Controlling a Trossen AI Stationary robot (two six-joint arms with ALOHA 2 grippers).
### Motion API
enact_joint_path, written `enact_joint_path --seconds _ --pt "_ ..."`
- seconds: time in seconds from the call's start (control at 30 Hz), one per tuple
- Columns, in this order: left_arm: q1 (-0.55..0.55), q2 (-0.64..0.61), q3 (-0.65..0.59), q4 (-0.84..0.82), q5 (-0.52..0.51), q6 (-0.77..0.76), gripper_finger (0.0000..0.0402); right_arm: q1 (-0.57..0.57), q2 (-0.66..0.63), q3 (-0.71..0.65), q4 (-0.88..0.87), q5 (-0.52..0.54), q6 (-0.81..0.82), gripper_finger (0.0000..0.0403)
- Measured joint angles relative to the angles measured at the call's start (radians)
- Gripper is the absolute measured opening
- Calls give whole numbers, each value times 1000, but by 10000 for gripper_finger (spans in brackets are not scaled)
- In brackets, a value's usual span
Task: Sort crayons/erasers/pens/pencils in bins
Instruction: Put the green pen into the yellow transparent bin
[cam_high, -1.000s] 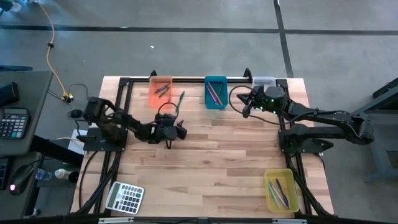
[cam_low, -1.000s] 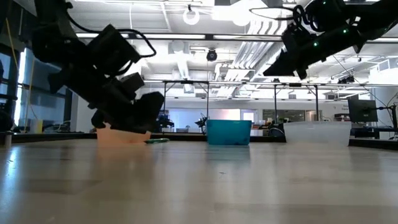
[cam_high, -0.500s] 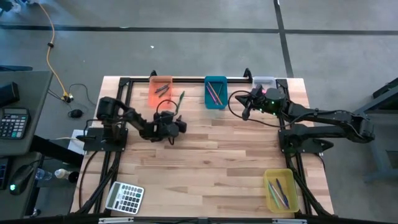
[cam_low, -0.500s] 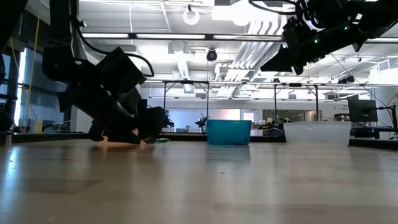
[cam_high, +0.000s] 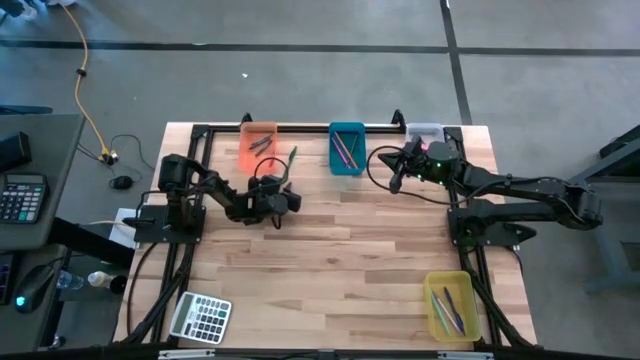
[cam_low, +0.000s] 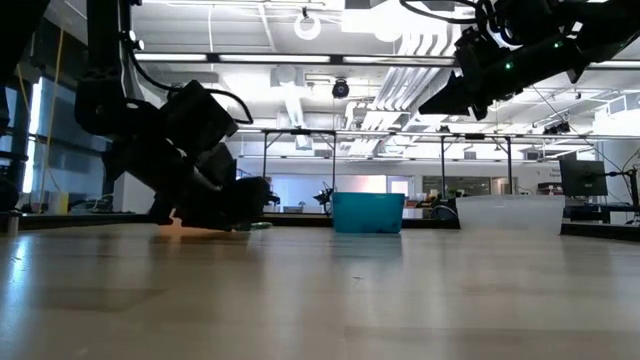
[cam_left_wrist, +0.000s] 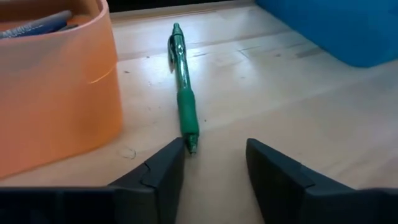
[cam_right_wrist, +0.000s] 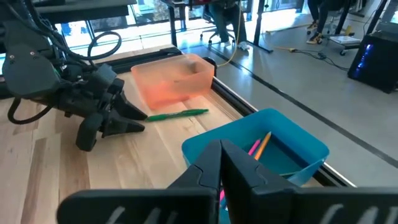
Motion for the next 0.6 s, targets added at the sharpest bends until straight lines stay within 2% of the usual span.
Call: enact_joint_path --seconds 0.6 --pt "-35 2 0 -4 -7 74 8 0 0 0 -1 0 -17 0"
